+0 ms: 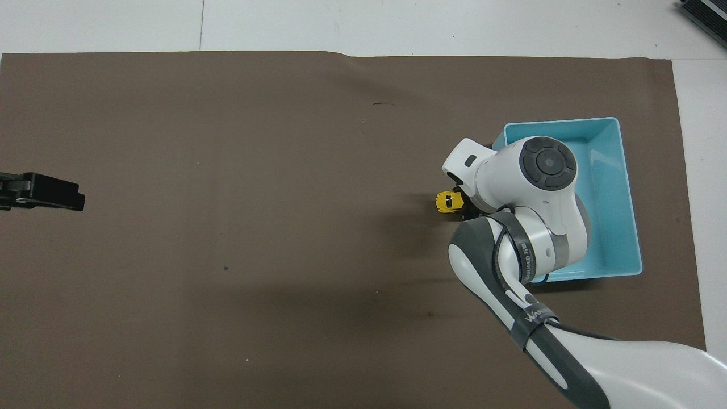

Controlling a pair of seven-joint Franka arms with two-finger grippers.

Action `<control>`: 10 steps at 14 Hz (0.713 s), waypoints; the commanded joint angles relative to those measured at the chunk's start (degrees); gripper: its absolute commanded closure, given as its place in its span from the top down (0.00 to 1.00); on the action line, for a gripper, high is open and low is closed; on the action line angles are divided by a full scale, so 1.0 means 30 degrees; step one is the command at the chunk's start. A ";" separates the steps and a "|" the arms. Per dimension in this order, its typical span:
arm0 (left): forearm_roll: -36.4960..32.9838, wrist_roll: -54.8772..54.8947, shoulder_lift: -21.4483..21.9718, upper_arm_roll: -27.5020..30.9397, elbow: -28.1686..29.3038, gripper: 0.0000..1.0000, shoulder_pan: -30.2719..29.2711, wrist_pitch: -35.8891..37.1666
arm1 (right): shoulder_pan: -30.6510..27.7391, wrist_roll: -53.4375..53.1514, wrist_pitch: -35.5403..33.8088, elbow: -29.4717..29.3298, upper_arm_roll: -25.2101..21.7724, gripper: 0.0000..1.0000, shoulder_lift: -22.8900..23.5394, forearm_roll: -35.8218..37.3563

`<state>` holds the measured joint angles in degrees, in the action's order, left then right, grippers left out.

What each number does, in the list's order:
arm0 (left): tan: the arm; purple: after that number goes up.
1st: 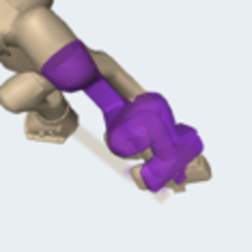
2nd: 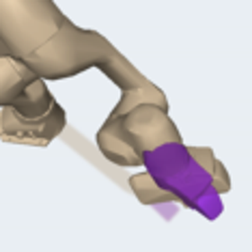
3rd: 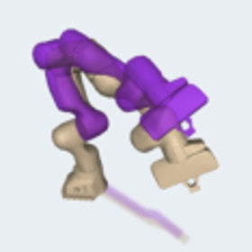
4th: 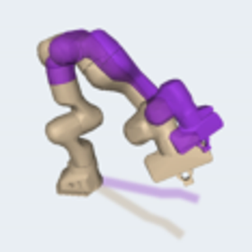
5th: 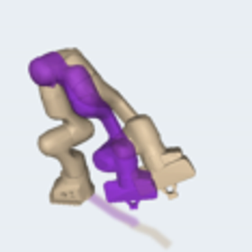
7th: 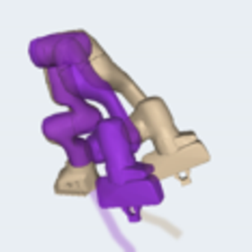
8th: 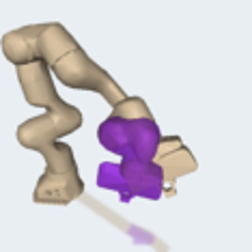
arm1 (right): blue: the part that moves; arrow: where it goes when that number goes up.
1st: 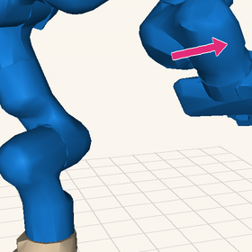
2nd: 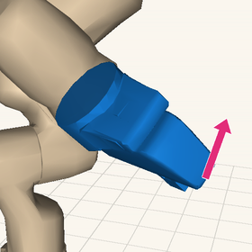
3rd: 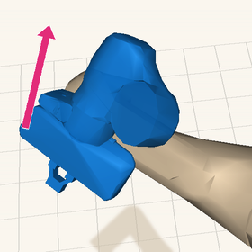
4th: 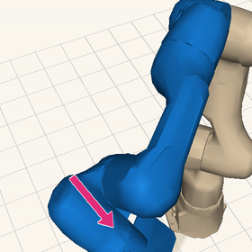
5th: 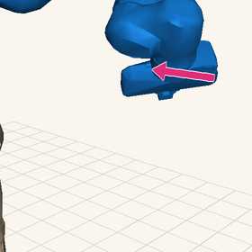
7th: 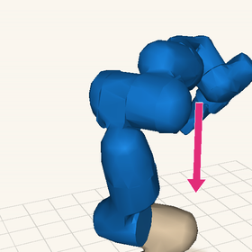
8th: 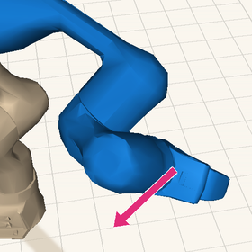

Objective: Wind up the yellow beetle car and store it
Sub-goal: 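Grasp the yellow car at the box edge with the right gripper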

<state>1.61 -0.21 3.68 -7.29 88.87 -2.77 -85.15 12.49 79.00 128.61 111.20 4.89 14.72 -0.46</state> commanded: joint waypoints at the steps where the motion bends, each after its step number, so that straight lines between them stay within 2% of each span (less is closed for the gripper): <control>1: 0.0254 0.0304 0.0239 -0.0147 0.0141 1.00 -0.0393 0.0230 | -0.0063 -0.0434 -0.1325 -0.1060 0.0068 0.03 -0.0043 -0.0081; 10: 0.0254 0.0304 0.0239 -0.0147 0.0141 1.00 -0.0393 0.0230 | -0.0385 -0.0201 -0.2908 -0.1355 -0.0019 0.03 -0.1038 -0.0139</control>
<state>1.61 -0.21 3.68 -7.29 88.87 -2.77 -85.15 12.20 78.88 121.98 107.22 4.61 13.16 -0.56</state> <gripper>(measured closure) 0.000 0.551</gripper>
